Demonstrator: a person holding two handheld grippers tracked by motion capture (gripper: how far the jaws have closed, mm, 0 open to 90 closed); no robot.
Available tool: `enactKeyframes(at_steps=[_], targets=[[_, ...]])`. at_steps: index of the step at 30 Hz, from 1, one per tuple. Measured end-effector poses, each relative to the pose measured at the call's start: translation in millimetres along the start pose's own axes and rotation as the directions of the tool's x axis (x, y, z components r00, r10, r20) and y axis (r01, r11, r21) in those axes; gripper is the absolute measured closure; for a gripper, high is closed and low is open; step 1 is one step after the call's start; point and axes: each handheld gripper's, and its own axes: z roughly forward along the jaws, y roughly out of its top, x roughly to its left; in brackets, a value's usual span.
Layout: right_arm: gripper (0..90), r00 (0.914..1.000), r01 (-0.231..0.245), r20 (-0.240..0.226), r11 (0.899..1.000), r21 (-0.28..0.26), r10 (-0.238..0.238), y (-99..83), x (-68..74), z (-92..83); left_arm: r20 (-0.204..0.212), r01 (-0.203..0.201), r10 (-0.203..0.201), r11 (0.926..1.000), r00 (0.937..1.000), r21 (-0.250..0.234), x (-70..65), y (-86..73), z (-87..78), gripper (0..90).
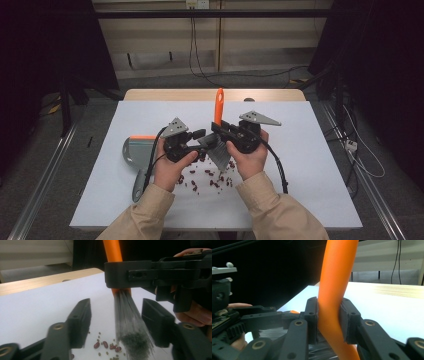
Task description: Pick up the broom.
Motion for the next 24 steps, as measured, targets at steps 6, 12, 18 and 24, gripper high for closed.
enactKeyframes(at_steps=[6, 12, 18, 24], targets=[[71.2, 0.9999, 0.009, -0.009, 1.0, 0.0, -0.009, 0.2, 0.6, -1.7, 0.04, 0.001, -0.002, 0.9999, 0.9992, 0.012, 0.0, -1.5, -1.1, 68.5], [71.1, 0.9997, 0.016, -0.021, 1.0, 0.001, -0.016, -1.0, -0.3, -3.6, 0.039, 0.007, -0.008, 0.9997, 0.9992, 0.025, 0.2, -1.9, -2.8, 81.3], [70.1, 0.9971, 0.014, -0.075, 1.0, -0.008, -0.014, -0.4, -4.9, -6.0, 0.061, 0.018, -0.018, 0.9998, 0.998, 0.009, 0.5, -1.0, -5.8, 83.3], [55.8, 0.9925, 0.044, -0.113, 0.999, -0.016, -0.046, -0.8, -10.4, -11.0, 0.066, 0.029, -0.029, 0.9995, 0.9974, 0.011, 2.0, -0.8, -8.5, 84.0]])
